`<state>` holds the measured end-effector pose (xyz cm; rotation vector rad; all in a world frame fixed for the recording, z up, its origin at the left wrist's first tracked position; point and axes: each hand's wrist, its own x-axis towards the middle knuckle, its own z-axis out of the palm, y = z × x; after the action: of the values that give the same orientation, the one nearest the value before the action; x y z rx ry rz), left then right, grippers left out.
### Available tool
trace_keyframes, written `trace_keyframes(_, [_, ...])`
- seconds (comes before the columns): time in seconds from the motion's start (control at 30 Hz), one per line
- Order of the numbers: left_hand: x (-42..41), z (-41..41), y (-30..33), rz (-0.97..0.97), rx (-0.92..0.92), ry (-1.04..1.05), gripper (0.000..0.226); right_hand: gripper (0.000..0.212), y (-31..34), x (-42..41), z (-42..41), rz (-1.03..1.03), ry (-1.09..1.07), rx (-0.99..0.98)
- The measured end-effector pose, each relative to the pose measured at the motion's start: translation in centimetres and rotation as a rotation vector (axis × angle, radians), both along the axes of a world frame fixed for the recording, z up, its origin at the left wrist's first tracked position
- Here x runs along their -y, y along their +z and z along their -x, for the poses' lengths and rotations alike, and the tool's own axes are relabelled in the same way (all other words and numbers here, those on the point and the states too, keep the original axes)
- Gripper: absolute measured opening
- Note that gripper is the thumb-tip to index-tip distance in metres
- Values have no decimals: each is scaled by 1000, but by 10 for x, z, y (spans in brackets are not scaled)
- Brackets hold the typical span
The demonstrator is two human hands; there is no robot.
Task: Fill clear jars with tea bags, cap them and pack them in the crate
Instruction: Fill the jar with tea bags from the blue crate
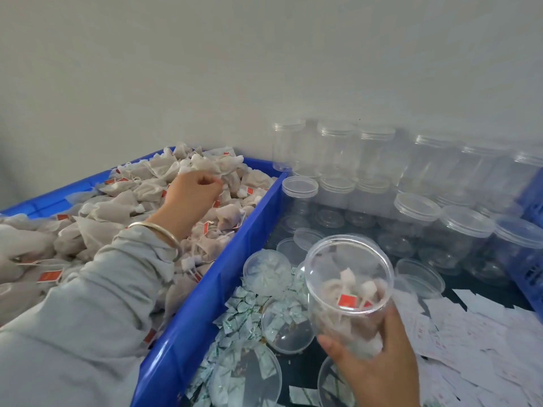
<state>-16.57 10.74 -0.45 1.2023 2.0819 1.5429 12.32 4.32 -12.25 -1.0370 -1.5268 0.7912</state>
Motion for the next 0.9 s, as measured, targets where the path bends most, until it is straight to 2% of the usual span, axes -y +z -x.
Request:
trace_keyframes(0.07, [-3, 11, -11, 105, -153, 28, 20, 89, 2, 2, 0, -44, -13, 11])
trace_keyframes(0.13, [-6, 16, -24, 270, -326, -30, 19, 87, 4, 2, 0, -52, -16, -15])
trace_keyframes(0.23, [-11, 16, -42, 598, -592, -210, 42, 83, 1, -1, -1, -6, 9, -80])
trace_keyframes(0.3, [-12, 17, -51, 689, -613, -252, 53, 83, -2, -2, -2, 13, 13, -74])
trace_keyframes(0.43, [-16, 26, -57, 623, -646, -180, 45, 83, -6, -4, -4, 25, 43, -96])
trace_keyframes(0.47, [-16, 28, -59, 596, -632, -168, 49, 83, -6, -4, -3, 17, 57, -103])
trace_keyframes(0.57, [-17, 32, -66, 540, -517, -211, 82, 86, -7, -5, -3, 4, 99, -136])
trace_keyframes(0.6, [-18, 33, -68, 535, -513, -228, 85, 87, -9, -6, -3, 8, 110, -136])
trace_keyframes(0.7, [-21, 36, -72, 522, -590, -202, 75, 98, -14, -8, -4, 24, 102, -74])
trace_keyframes(0.8, [-23, 30, -72, 426, -721, -182, 67, 104, -15, -10, -5, 42, 102, -54])
trace_keyframes(0.9, [-26, 21, -66, 393, -768, -300, 57, 106, -15, -11, -4, 51, 114, -76])
